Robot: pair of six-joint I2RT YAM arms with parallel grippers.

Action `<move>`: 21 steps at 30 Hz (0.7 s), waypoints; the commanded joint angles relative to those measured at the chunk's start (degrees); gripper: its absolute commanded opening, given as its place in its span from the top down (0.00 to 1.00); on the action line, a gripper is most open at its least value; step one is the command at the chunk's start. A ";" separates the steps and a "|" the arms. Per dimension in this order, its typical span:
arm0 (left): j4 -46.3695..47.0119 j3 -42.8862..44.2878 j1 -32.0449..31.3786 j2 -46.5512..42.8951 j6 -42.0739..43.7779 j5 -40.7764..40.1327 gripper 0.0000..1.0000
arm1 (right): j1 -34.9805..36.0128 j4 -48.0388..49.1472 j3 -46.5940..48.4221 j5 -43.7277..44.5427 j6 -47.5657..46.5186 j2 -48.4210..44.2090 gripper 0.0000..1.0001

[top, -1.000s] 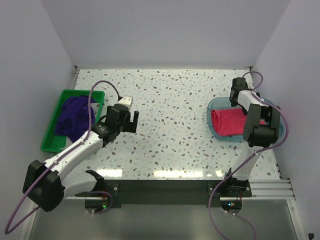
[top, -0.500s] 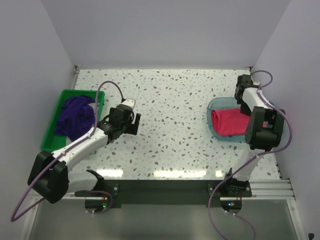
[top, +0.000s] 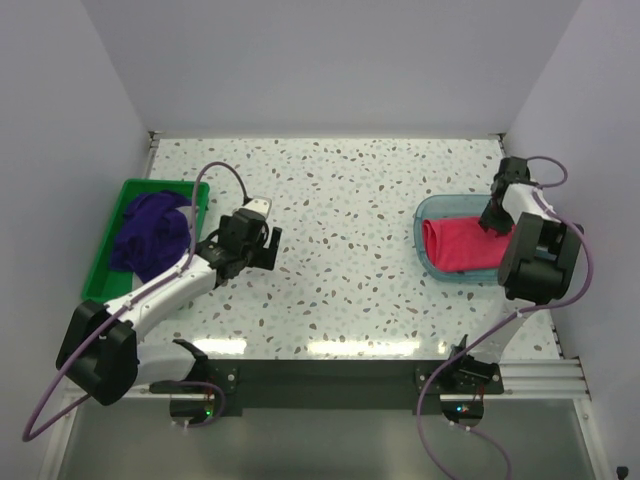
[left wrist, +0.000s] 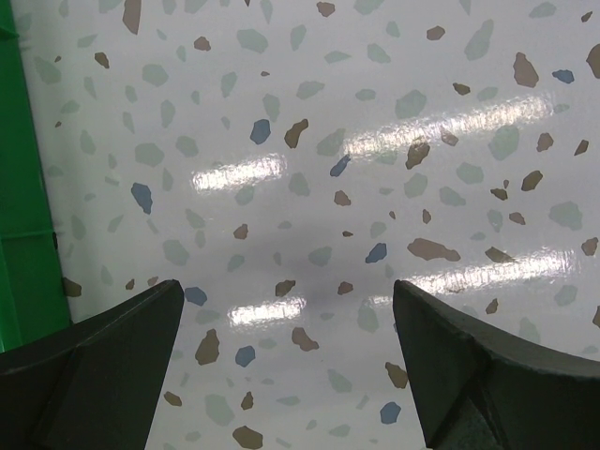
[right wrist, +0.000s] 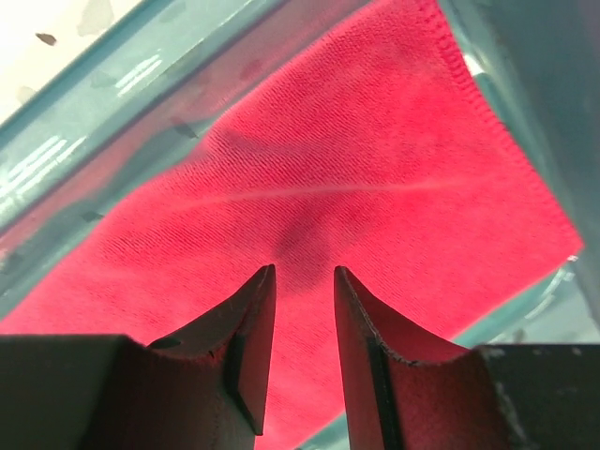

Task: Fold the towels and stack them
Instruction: Neatly place the folded towel into the bin

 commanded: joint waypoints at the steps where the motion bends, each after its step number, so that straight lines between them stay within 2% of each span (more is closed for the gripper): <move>1: 1.88 0.40 0.13 0.24 0.51 -0.47 0.01 | -1.80 5.36 -1.25 -6.77 3.83 1.61 0.64; 9: 1.70 0.40 0.22 0.41 0.42 -1.08 0.01 | -5.67 5.63 -5.12 -5.82 8.39 2.41 0.60; 21: 1.70 0.40 0.22 0.68 0.42 -1.08 0.01 | -6.65 1.24 -6.53 0.08 11.39 -1.20 0.59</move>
